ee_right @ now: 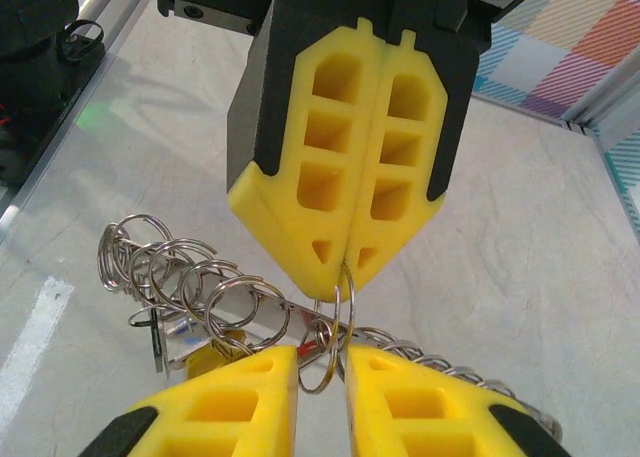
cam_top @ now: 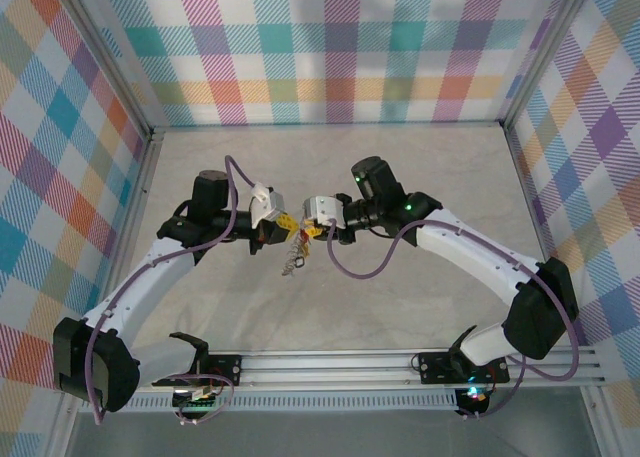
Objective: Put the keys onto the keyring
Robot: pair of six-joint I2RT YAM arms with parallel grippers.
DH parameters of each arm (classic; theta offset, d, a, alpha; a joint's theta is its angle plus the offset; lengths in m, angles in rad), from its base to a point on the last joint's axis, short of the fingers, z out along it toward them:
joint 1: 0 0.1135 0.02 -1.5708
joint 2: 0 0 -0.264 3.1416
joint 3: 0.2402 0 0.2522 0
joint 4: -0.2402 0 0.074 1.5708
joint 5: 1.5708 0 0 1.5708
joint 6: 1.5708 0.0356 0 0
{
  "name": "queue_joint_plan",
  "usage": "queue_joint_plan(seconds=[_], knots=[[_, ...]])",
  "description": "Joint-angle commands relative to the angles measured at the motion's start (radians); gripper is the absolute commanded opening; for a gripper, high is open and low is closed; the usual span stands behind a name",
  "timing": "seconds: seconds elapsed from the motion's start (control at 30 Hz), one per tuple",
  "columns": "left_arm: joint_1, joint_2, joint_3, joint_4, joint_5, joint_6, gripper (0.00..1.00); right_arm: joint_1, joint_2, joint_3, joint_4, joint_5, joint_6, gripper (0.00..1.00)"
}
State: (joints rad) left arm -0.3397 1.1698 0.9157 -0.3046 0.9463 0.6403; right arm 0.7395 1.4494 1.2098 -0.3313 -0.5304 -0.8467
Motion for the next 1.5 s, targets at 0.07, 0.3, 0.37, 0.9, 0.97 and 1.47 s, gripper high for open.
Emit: queue_joint_plan(seconds=[0.07,0.3,0.37,0.9,0.97,1.47], knots=[[-0.017,-0.001,0.024,0.102,0.044,-0.033,0.0,0.003,-0.009,-0.023,0.011,-0.045,0.009,0.2],[-0.027,0.01,0.024,0.126,0.039,-0.04,0.0,0.003,0.005,-0.028,0.037,-0.078,0.045,0.19],[-0.031,0.013,0.022,0.131,0.04,-0.043,0.0,0.003,0.006,-0.032,0.058,-0.083,0.057,0.19],[-0.059,0.022,0.043,-0.021,-0.087,0.056,0.19,0.0,0.045,0.056,-0.078,-0.096,0.018,0.02],[-0.058,0.019,0.065,-0.105,-0.108,0.113,0.2,0.0,0.054,0.086,-0.137,-0.098,-0.004,0.01],[-0.07,0.045,0.106,-0.15,-0.091,0.156,0.25,-0.001,0.052,0.122,-0.194,-0.102,-0.009,0.0]])
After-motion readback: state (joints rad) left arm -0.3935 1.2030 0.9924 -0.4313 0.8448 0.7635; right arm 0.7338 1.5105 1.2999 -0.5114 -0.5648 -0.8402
